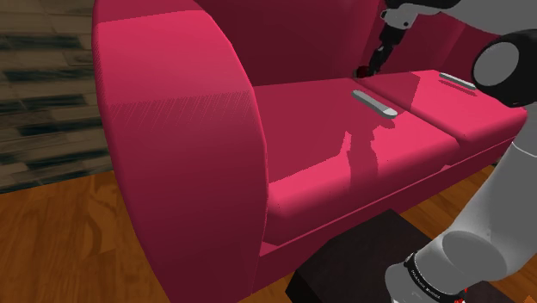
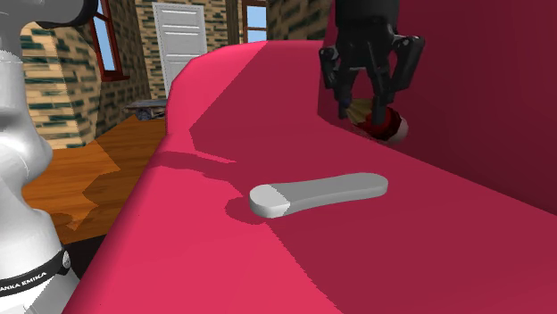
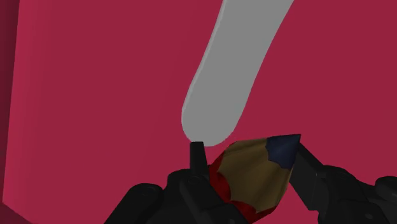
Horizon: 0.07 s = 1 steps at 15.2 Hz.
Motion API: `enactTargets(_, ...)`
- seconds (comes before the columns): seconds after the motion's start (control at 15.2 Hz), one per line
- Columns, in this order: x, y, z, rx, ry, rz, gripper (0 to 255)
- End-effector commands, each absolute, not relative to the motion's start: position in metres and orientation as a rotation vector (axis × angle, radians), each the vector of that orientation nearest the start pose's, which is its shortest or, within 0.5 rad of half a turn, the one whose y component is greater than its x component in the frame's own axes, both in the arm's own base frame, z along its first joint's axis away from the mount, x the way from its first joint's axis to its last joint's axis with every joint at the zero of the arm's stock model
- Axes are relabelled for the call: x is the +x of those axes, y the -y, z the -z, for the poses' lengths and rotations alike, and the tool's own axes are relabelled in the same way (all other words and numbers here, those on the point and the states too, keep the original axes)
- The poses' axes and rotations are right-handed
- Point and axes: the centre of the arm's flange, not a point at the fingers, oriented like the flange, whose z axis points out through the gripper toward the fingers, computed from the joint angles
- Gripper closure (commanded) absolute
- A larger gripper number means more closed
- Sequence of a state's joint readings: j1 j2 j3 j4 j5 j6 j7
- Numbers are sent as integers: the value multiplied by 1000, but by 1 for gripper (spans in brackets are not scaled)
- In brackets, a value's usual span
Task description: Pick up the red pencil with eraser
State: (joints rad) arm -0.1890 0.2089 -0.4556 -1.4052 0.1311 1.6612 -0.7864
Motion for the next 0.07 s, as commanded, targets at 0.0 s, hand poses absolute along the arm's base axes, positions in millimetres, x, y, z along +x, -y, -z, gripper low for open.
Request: enactTargets(0.0,522,338,-602,-3145,230,121,255)
